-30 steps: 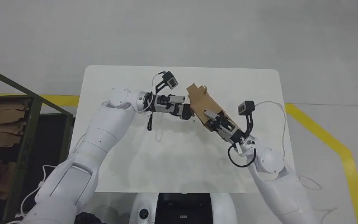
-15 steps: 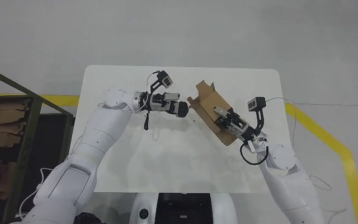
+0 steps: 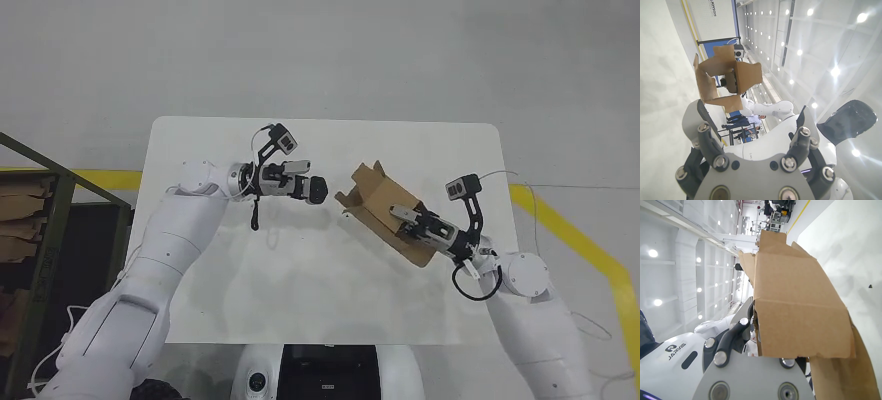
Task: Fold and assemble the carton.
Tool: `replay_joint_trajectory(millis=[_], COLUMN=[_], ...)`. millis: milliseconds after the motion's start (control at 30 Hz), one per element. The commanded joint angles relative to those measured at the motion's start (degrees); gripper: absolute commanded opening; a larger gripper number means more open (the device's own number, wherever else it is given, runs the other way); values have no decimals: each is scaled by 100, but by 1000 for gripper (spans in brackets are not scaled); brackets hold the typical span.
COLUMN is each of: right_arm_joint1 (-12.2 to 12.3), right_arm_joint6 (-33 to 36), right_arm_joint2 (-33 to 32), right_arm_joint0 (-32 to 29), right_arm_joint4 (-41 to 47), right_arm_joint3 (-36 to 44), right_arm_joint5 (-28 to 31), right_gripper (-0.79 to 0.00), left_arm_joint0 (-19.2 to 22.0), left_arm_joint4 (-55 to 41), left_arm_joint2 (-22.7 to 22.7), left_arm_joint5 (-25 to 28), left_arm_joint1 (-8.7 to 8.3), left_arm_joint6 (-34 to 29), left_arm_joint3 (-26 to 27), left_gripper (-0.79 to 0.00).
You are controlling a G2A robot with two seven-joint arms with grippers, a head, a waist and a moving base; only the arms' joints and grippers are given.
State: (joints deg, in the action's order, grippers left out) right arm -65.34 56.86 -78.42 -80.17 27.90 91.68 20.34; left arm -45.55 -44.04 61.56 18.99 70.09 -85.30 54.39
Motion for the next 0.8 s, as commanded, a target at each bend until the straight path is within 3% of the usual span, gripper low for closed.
replay_joint_trajectory(millis=[0,267,767], right_arm_joint1=[14,43,48], right_arm_joint6=[166,431,286], right_arm_joint2=[-12,42,248], right_arm_joint0=[-17,-64,50], right_arm_joint4=[10,15,-63], right_arm_joint3=[24,189,214], right_arm_joint5=[37,101,69], right_gripper=[-785,-785,-785], left_arm_joint0=[1,78,168], left_arm_joint4=[12,37,-115], left_arm_joint2=[-20,-207,-457], left_arm_joint5=[6,-73,-209], left_arm_joint1=[8,76,204], left_arm_joint6=[6,-73,-209], left_arm_joint3=[-27,-97,22], left_gripper=[0,0,0])
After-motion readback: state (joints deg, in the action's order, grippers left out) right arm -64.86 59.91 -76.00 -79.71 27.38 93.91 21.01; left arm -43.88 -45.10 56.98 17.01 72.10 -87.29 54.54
